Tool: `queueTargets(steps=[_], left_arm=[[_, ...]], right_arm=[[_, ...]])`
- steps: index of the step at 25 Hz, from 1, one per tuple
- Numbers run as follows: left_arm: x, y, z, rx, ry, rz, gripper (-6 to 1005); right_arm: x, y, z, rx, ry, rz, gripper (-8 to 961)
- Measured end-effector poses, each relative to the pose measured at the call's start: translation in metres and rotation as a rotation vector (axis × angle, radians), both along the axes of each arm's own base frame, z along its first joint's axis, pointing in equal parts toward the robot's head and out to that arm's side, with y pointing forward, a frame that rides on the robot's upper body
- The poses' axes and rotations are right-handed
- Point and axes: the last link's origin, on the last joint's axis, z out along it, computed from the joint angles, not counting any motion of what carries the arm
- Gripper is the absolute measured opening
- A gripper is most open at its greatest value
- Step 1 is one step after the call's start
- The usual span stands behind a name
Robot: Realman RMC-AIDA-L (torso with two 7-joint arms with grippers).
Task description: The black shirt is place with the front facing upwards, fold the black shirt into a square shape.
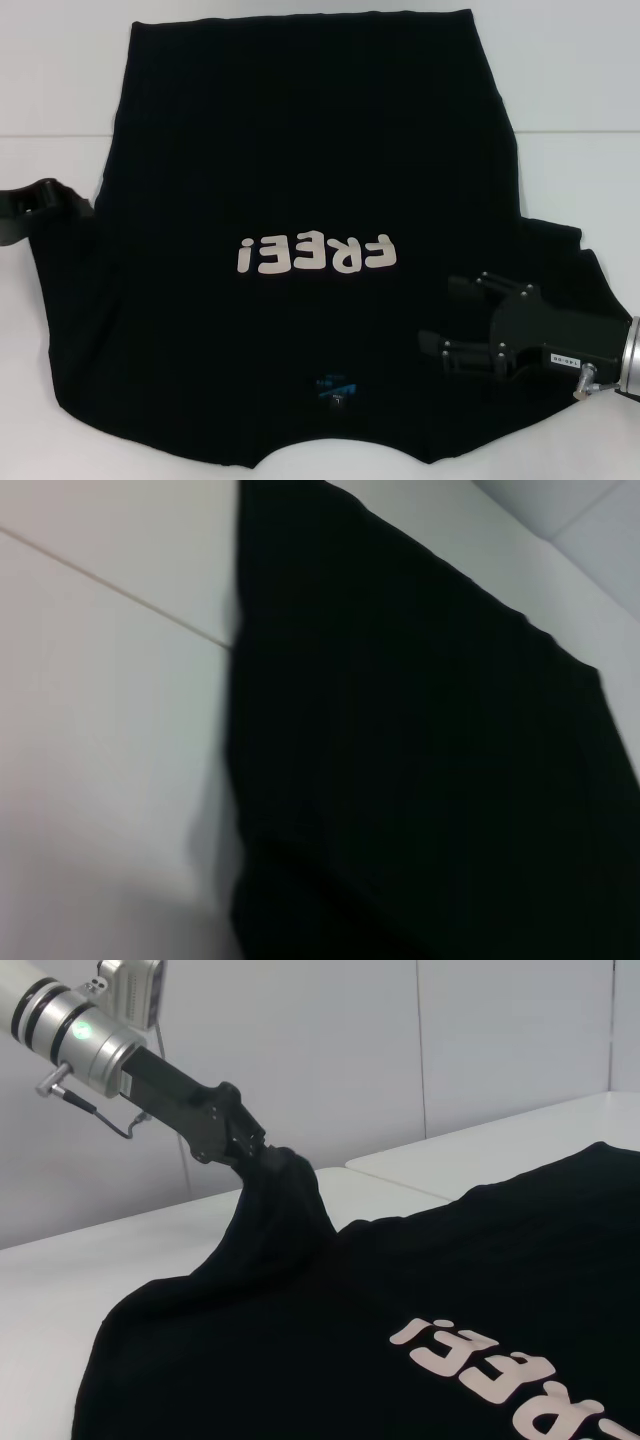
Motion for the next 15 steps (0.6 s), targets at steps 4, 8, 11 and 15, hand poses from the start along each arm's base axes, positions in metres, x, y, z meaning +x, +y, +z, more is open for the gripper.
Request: queueTargets(steps=[4, 8, 11, 15], left_arm=[[0.008, 0.0, -0.006, -0.017, -0.051, -0.016, 34], [0.01, -0.001, -0.015, -0.037, -0.091, -0.011, 45], [0.008, -0.002, -0.021, -0.052, -0.113, 0.006, 53], [0.01, -0.003, -0.028, -0.061, -0.175, 0.02, 64]], right_arm=[[0.0, 0.0, 0.0, 0.001, -0.001, 0.001, 922], [0.0, 0.0, 0.0, 0.001, -0.001, 0.001, 922], [0.0, 0.0, 0.0, 0.001, -0.001, 0.001, 922], [0.0, 0.0, 0.0, 0.001, -0.001, 0.002, 922]])
